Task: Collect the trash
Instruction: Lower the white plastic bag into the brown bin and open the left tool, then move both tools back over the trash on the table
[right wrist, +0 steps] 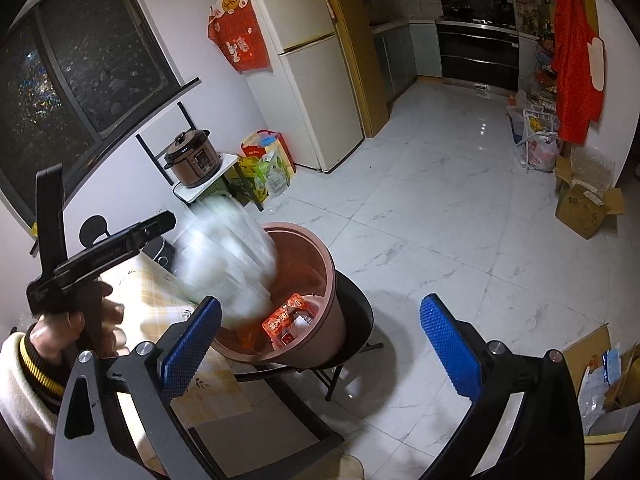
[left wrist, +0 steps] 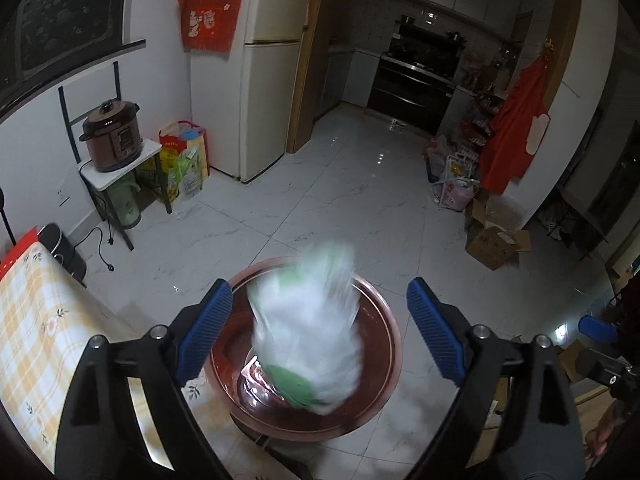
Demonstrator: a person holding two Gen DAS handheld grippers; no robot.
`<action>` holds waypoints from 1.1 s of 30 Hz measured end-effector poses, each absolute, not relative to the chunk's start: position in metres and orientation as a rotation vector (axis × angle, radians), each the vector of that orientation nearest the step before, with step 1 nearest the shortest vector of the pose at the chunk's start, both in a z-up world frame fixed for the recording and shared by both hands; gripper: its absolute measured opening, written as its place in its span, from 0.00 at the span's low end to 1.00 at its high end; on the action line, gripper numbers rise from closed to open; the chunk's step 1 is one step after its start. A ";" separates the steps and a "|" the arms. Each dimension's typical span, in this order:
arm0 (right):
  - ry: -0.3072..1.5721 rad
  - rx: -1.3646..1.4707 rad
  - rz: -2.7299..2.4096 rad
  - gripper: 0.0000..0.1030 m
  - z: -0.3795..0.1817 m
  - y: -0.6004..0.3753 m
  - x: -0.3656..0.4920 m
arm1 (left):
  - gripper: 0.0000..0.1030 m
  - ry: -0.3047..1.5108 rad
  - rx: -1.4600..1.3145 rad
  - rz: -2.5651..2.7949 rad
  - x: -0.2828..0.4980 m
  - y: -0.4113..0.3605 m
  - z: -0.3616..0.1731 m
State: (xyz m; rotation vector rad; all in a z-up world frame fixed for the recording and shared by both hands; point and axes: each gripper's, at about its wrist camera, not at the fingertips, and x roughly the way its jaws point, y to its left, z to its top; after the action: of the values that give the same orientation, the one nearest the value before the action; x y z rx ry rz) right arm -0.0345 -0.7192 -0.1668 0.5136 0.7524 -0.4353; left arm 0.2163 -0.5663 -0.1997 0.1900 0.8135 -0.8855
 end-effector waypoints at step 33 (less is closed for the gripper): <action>0.679 0.311 -0.086 0.95 -0.146 -0.578 0.040 | 0.94 0.718 -0.026 -0.355 0.131 -0.250 -0.130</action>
State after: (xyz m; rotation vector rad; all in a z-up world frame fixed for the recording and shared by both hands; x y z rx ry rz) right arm 0.0401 -0.5778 -0.1455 0.3108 0.6795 -0.0855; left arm 0.1305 -0.2497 -0.1296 -0.0263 0.7182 -0.3546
